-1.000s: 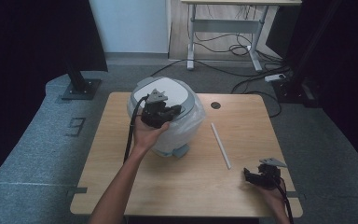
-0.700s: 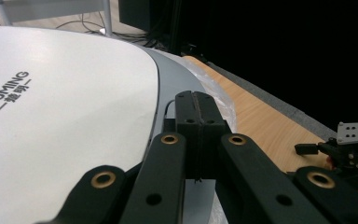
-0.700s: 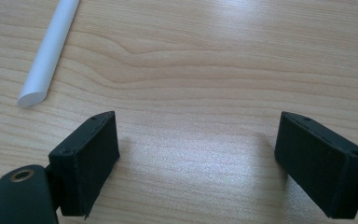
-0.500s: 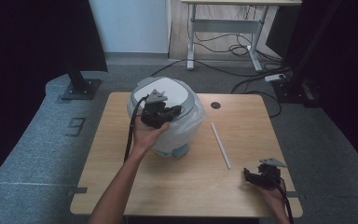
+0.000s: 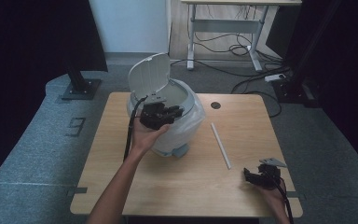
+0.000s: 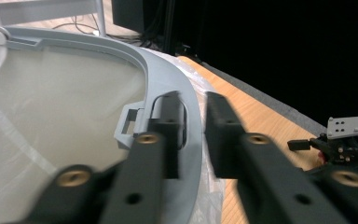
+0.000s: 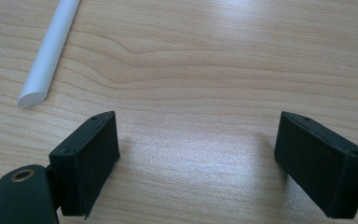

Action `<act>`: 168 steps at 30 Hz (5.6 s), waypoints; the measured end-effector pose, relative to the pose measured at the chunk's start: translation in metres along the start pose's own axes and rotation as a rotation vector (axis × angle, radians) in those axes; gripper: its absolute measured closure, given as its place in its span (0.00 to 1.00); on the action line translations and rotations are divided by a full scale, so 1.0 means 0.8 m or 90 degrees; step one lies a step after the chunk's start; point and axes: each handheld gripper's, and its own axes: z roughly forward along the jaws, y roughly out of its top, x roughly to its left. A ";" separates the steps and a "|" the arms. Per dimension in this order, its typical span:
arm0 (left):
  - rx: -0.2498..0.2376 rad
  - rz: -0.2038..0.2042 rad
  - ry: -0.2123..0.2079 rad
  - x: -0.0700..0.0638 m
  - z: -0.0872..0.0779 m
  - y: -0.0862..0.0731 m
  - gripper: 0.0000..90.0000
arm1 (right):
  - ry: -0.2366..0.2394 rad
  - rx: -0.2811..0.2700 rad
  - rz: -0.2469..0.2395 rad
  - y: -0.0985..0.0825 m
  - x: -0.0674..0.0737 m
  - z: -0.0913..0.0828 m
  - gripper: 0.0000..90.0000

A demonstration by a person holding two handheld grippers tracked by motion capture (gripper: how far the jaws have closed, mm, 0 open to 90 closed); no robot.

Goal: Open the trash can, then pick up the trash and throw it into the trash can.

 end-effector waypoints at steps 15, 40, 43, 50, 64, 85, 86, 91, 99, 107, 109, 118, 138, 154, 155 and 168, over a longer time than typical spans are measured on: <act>-0.069 0.032 0.013 -0.006 -0.078 -0.057 0.19 | 0.000 -0.002 0.000 0.000 0.000 0.000 0.15; 0.053 -0.077 0.073 0.060 -0.067 -0.246 0.20 | -0.001 -0.002 -0.001 0.000 0.001 0.000 0.16; 0.069 -0.087 0.073 0.062 -0.064 -0.259 0.21 | 0.002 -0.002 -0.007 0.001 0.001 0.001 0.16; 0.083 -0.088 0.096 0.064 -0.063 -0.270 0.22 | -0.001 0.005 -0.001 0.003 0.008 0.000 0.22; 0.101 -0.111 0.117 0.072 -0.062 -0.283 0.24 | 0.002 -0.017 -0.031 0.018 0.030 -0.012 0.27; 0.107 -0.127 0.124 0.086 -0.070 -0.292 0.25 | 0.067 -0.007 -0.069 0.091 0.093 0.042 0.52; 0.106 -0.129 0.123 0.086 -0.071 -0.292 0.25 | 0.073 -0.002 -0.065 0.095 0.096 0.048 0.53; 0.111 -0.126 0.120 0.085 -0.068 -0.293 0.25 | 0.084 0.012 -0.066 0.105 0.104 0.072 0.56; 0.123 -0.120 0.116 0.085 -0.065 -0.294 0.26 | 0.069 0.035 -0.066 0.110 0.103 0.090 0.63; 0.123 -0.122 0.118 0.086 -0.065 -0.295 0.26 | 0.076 0.052 -0.078 0.112 0.106 0.094 0.81; 0.123 -0.122 0.118 0.086 -0.066 -0.295 0.26 | 0.078 0.058 -0.078 0.113 0.107 0.094 0.87; 0.129 -0.125 0.116 0.088 -0.065 -0.296 0.26 | 0.100 0.064 -0.067 0.114 0.106 0.087 0.89; 0.138 -0.129 0.115 0.087 -0.061 -0.297 0.26 | 0.162 -0.109 0.003 0.152 0.077 -0.016 0.89; 0.144 -0.145 0.111 0.089 -0.060 -0.301 0.26 | 0.196 -0.174 -0.006 0.180 0.088 -0.064 0.89; 0.146 -0.146 0.113 0.090 -0.060 -0.301 0.26 | 0.198 -0.174 -0.006 0.181 0.090 -0.064 0.89; 0.164 -0.158 0.112 0.092 -0.057 -0.305 0.26 | 0.225 -0.189 -0.018 0.185 0.107 -0.072 0.89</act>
